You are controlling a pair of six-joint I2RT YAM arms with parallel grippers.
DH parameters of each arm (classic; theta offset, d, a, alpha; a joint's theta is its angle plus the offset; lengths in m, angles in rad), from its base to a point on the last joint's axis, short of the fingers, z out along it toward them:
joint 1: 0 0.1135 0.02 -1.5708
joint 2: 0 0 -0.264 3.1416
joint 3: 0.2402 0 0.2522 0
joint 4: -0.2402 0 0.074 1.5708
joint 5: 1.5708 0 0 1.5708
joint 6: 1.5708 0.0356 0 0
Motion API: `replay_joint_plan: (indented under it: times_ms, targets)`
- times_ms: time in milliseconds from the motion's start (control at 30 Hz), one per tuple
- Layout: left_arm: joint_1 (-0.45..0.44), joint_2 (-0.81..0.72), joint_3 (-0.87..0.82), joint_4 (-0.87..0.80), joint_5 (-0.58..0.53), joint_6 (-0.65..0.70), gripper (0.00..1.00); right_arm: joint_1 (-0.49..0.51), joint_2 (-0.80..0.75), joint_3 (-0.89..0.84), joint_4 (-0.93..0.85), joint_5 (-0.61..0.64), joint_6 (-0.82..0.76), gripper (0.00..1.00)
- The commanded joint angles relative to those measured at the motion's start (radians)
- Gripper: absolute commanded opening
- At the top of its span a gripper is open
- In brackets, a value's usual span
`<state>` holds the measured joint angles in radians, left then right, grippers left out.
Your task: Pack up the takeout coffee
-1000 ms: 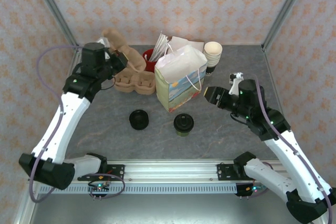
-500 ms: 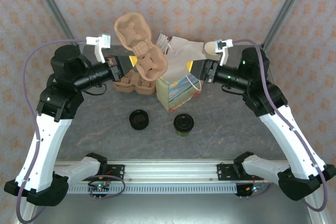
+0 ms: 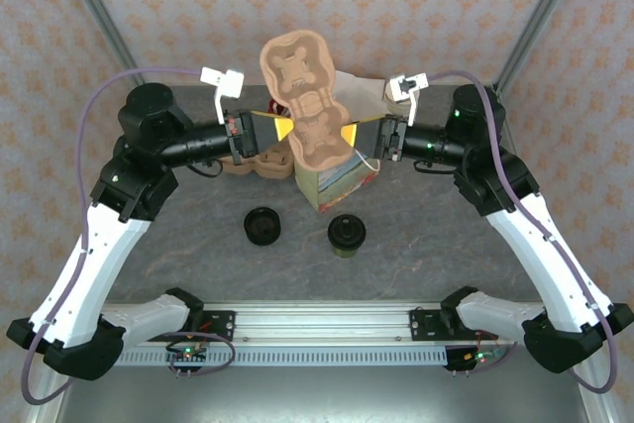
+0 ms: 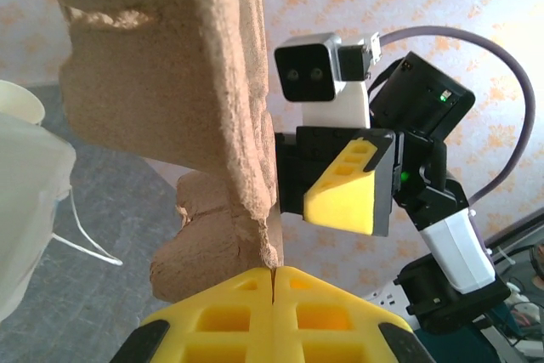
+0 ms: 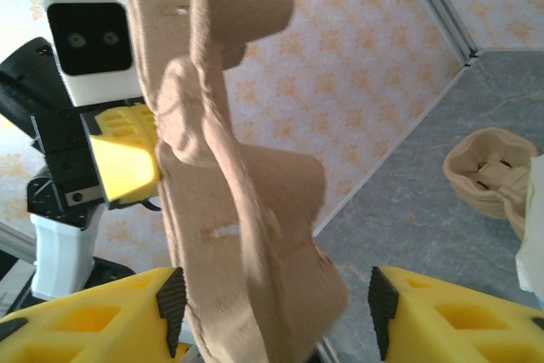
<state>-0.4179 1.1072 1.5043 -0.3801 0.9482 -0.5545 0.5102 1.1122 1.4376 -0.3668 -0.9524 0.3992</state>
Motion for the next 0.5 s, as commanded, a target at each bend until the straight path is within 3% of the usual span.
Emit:
replay_joint_plan:
  times_ms: [0,467]
  targets:
    - [-0.015,0.010,0.029,0.050,0.026,0.015,0.00,0.010,-0.014,0.041,0.004,-0.050,-0.033,0.55]
    - [-0.025,0.035,0.040,0.041,0.021,0.015,0.00,0.010,-0.040,0.042,-0.040,-0.035,-0.063,0.34]
